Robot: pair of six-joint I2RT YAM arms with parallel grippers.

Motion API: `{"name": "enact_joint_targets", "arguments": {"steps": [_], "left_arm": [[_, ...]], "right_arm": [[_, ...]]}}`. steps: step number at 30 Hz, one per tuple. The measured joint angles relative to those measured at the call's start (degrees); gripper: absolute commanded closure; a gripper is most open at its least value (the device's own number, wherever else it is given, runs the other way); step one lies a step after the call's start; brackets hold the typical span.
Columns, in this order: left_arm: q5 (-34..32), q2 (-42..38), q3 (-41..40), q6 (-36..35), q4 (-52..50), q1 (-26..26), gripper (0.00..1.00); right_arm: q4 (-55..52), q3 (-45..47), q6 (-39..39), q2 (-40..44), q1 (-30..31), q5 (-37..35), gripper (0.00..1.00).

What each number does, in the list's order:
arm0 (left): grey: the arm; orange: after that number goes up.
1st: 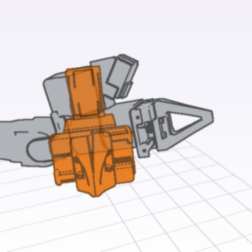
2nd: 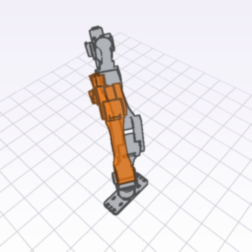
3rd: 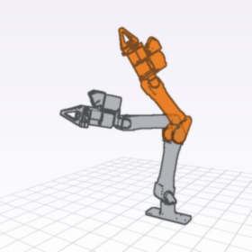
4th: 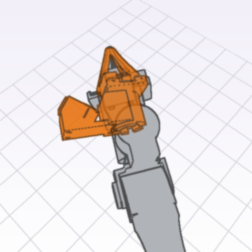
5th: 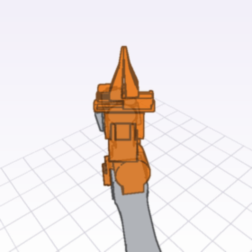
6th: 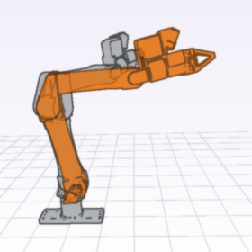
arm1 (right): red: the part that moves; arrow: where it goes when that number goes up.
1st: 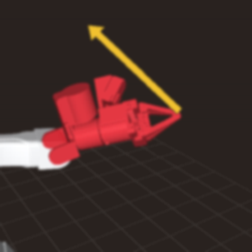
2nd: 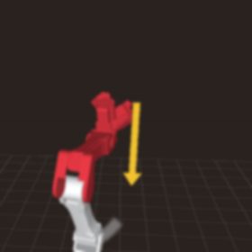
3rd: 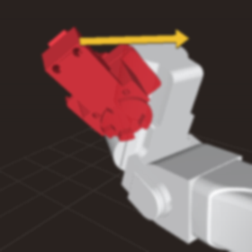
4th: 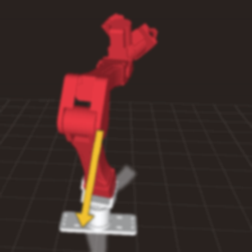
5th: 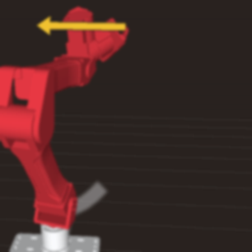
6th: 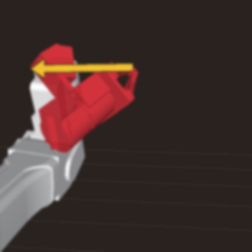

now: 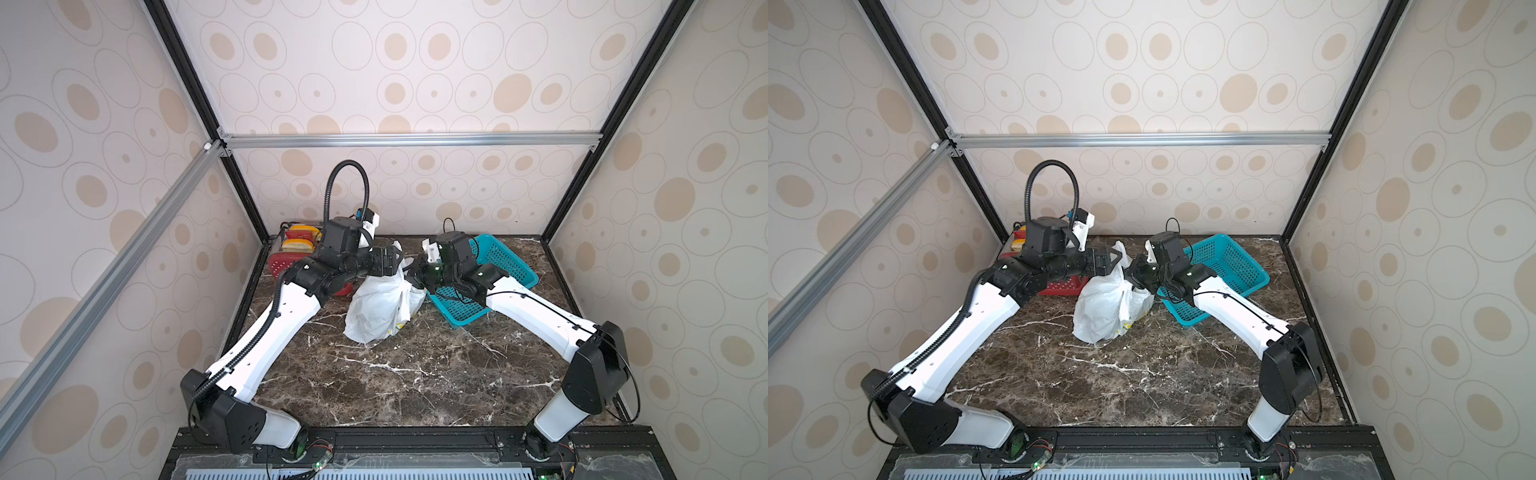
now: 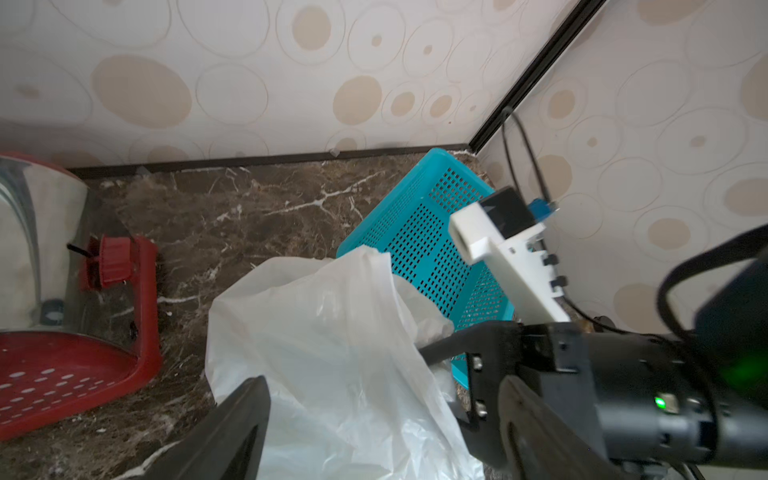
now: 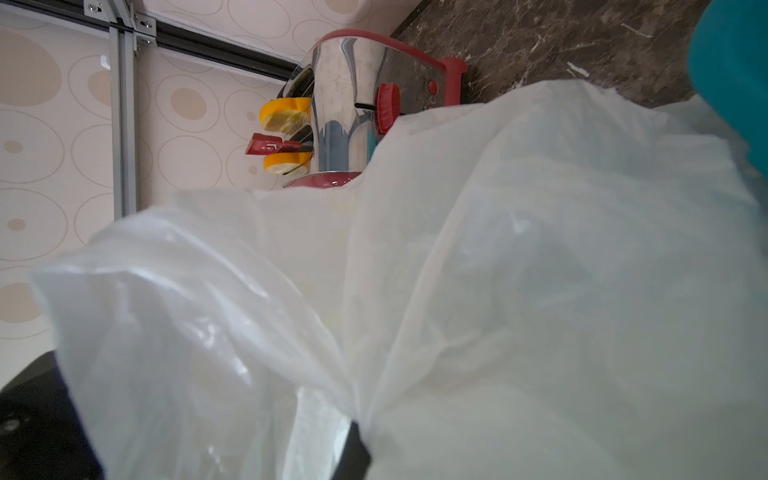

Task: Place the pineapple into a plastic bag & tie a knot
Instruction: Cross the plastic bag at the center of the board.

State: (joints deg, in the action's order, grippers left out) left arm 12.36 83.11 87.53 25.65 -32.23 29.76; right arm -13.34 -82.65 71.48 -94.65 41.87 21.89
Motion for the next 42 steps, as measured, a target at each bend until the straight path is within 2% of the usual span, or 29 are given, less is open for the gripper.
{"name": "enact_joint_targets", "arguments": {"steps": [3, 5, 10, 11, 16, 21, 26, 30, 32, 36, 42], "left_arm": [[0.0, 2.7, 0.9, 0.5, -1.4, 0.0, 0.35], [0.1, 4.4, 1.6, 0.9, -1.9, 0.0, 0.5], [-0.3, 8.3, 4.5, 0.3, -3.6, 0.0, 0.95], [-0.9, 8.6, 4.7, 0.1, -4.0, 0.0, 1.0], [-4.7, 8.4, 4.3, -1.7, -7.1, 0.0, 1.0], [-7.5, 6.1, 0.3, -4.1, -9.0, 0.0, 1.0], [-6.6, 5.8, -1.7, -7.4, -8.9, -0.2, 0.98], [-4.2, 5.8, -2.7, -9.1, -6.7, -0.9, 0.98], [-2.8, 5.8, -3.3, -9.8, -5.4, -1.3, 0.97], [1.2, 5.7, -5.1, -10.5, -0.9, -3.0, 0.89], [10.1, 3.9, -14.1, -7.9, 10.6, -6.6, 0.73]], "right_arm": [[-0.1, 0.0, -0.6, 0.0, 0.2, -0.1, 1.0], [-0.3, 0.0, -1.0, 0.0, 0.3, -0.2, 1.0], [-0.9, 0.0, -2.4, 0.0, 0.6, -0.7, 1.0], [-0.9, 0.0, -2.8, 0.0, 0.6, -0.9, 1.0], [0.3, 2.7, -5.2, 0.9, 0.6, -1.7, 1.0], [5.3, 8.5, -8.7, 3.6, -0.1, -0.5, 1.0], [11.2, 10.1, -13.0, 4.5, -1.3, 5.5, 1.0], [16.2, 10.1, -14.1, 3.8, -2.5, 14.1, 1.0], [19.8, 10.1, -13.3, 2.4, -2.9, 18.5, 1.0], [30.0, 10.1, -8.7, -1.4, -3.4, 25.5, 1.0], [47.2, 10.1, 1.3, -7.2, -4.3, 33.3, 1.0]]}}
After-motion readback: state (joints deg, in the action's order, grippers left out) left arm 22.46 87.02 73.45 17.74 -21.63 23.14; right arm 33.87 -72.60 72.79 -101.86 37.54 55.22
